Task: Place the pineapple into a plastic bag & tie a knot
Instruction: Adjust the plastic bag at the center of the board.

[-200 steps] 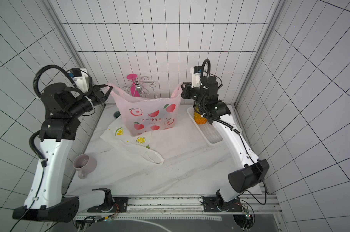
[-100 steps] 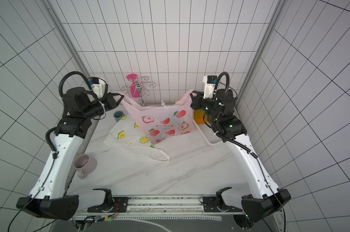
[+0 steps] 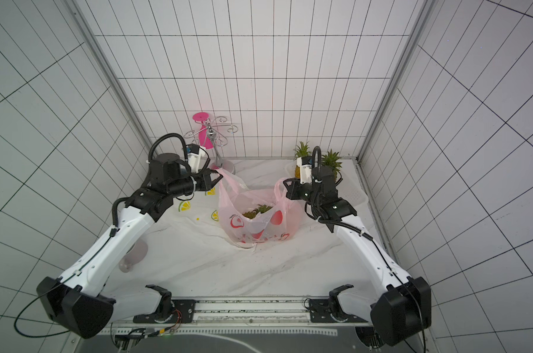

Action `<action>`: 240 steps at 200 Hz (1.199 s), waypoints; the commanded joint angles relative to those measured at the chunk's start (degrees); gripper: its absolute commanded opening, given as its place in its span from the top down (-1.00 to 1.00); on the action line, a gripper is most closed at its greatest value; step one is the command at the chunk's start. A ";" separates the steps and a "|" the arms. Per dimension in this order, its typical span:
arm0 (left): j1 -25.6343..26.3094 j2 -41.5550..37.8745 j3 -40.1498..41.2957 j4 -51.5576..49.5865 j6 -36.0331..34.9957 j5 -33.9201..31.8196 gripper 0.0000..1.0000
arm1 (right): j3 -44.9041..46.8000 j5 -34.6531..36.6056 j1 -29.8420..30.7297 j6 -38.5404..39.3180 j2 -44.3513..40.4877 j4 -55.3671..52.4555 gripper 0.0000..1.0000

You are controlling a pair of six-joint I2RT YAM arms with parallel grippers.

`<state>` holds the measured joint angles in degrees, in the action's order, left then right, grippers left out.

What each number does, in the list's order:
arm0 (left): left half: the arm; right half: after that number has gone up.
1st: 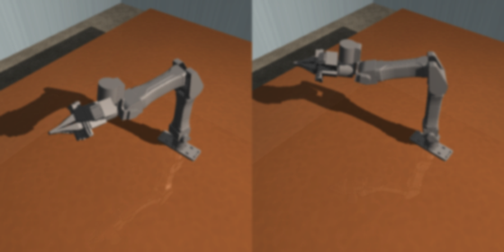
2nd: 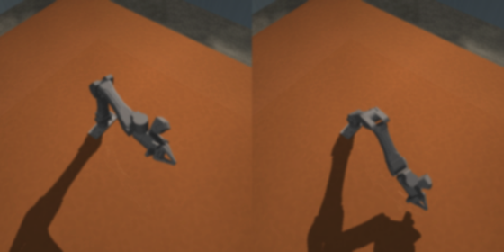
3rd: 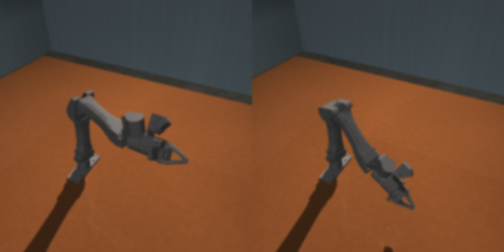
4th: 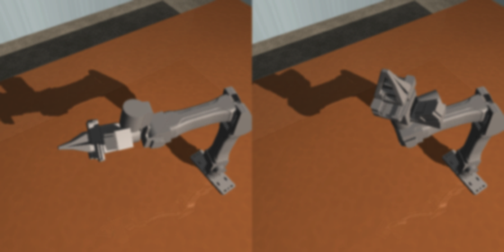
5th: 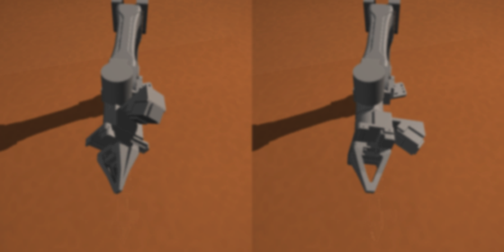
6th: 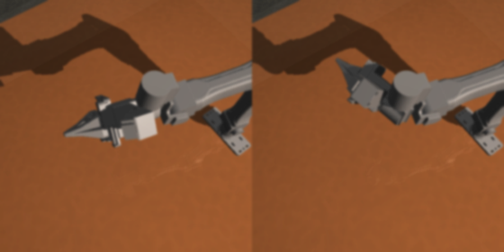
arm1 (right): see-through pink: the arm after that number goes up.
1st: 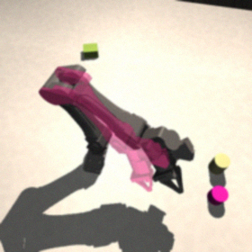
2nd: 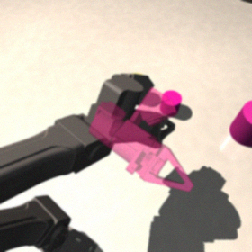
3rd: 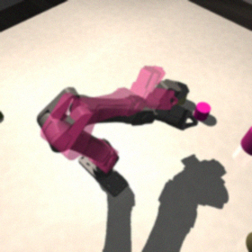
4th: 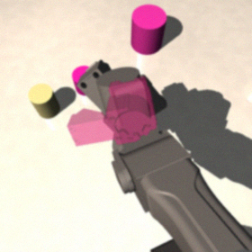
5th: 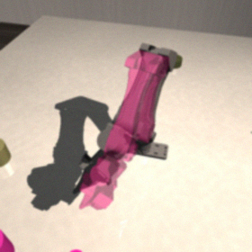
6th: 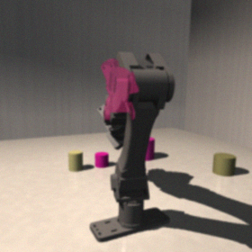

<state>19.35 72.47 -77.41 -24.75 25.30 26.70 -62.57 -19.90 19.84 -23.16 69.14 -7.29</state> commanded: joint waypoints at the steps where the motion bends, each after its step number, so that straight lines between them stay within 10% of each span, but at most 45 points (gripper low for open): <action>1: -0.28 -3.50 -5.46 3.80 -2.02 -2.46 1.00 | -11.20 0.77 -0.59 1.49 -3.71 0.37 1.00; 95: 0.24 -8.91 9.72 5.96 -2.57 4.35 1.00 | 5.97 4.93 -0.59 3.58 -14.14 0.72 1.00; 124: 0.25 -8.24 6.36 5.97 -3.81 4.06 1.00 | -0.03 7.10 -0.62 5.44 -11.94 -0.51 0.71; 159: 0.25 -6.52 -0.07 5.13 -4.63 5.50 1.00 | -8.99 7.83 -0.61 8.15 -7.79 -0.56 -0.37; 240: 0.38 -3.68 -0.99 3.23 -5.71 5.79 1.00 | -29.79 -12.71 13.54 24.40 13.78 -3.84 -0.60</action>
<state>19.51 68.79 -77.67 -23.99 20.45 32.03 -82.96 -26.81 27.81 -5.82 76.05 -8.05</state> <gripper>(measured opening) 0.047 0.790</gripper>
